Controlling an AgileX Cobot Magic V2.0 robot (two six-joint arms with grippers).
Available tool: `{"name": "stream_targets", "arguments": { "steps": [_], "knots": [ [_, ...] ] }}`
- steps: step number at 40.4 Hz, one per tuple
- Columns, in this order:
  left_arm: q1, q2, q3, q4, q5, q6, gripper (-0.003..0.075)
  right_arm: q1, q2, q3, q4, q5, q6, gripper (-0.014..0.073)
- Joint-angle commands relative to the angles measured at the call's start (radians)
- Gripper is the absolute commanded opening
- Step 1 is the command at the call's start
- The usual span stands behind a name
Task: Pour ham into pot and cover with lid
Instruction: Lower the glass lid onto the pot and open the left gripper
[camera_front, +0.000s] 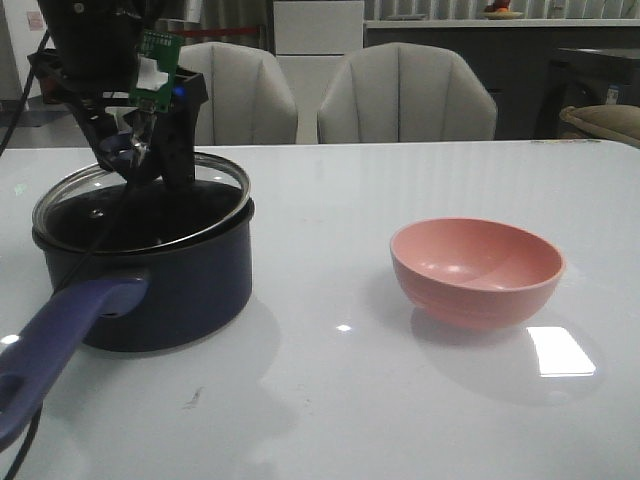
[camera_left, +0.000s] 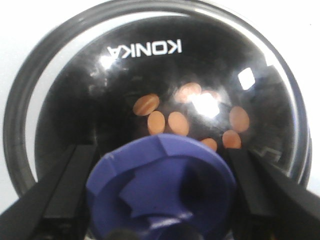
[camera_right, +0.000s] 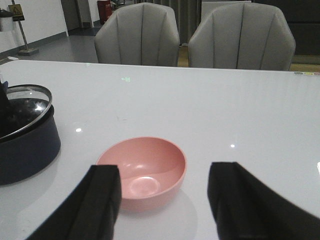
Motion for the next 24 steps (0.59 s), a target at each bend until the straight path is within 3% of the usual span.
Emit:
{"name": "stream_targets", "arguments": {
  "steps": [1, 10, 19, 24],
  "knots": [
    [-0.007, -0.051, -0.032, 0.0, 0.023, -0.002, 0.0323, 0.002, 0.006, -0.029, 0.007, -0.063, -0.002, 0.0492],
    [-0.007, -0.051, -0.032, -0.001, 0.027, -0.002, 0.0334, 0.002, 0.006, -0.029, 0.007, -0.063, -0.002, 0.0492],
    [-0.007, -0.051, -0.032, -0.001, 0.029, -0.002, 0.0571, 0.002, 0.006, -0.029, 0.007, -0.063, -0.002, 0.0492],
    [-0.007, -0.051, -0.032, -0.001, 0.024, -0.002, 0.0629, 0.002, 0.006, -0.029, 0.007, -0.063, -0.002, 0.0492]
  ]
}}
